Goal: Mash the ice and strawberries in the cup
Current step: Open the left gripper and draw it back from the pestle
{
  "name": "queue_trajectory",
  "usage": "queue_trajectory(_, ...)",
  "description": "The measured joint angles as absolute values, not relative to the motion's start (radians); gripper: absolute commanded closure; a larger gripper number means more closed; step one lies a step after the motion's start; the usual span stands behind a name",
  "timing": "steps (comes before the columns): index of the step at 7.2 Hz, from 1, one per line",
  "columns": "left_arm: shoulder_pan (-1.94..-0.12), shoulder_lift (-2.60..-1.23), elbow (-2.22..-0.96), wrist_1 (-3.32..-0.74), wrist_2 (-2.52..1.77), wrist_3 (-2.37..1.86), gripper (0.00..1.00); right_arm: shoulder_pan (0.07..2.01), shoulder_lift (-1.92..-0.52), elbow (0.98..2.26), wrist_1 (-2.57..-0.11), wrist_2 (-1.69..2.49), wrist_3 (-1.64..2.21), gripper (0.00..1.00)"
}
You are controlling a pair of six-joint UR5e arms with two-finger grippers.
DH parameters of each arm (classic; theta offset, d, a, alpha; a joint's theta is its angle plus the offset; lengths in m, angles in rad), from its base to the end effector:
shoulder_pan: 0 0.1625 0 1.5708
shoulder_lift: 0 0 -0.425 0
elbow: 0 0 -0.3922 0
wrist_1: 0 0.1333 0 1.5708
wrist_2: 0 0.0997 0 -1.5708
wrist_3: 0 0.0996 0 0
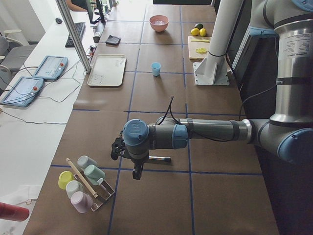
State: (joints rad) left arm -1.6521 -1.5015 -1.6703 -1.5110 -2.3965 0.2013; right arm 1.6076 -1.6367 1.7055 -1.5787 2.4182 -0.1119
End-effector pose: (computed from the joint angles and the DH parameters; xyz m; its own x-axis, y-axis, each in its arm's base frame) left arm -0.0973 -0.4539 0.6451 0.6767 0.1240 -0.7258 -0.0552 0.9915 0.1179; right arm 0.0758 -0.4643 0.6194 0.6631 -0.1325 0.7367 0.0376 0.9889 0.1440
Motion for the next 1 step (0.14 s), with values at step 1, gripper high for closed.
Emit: queue_trajectory(1, -1.652, -1.502, -1.67, -1.511, -2.396, 0.202, 0.0, 1.608, -1.637, 1.706, -1.579, 2.418, -0.112, 0.0)
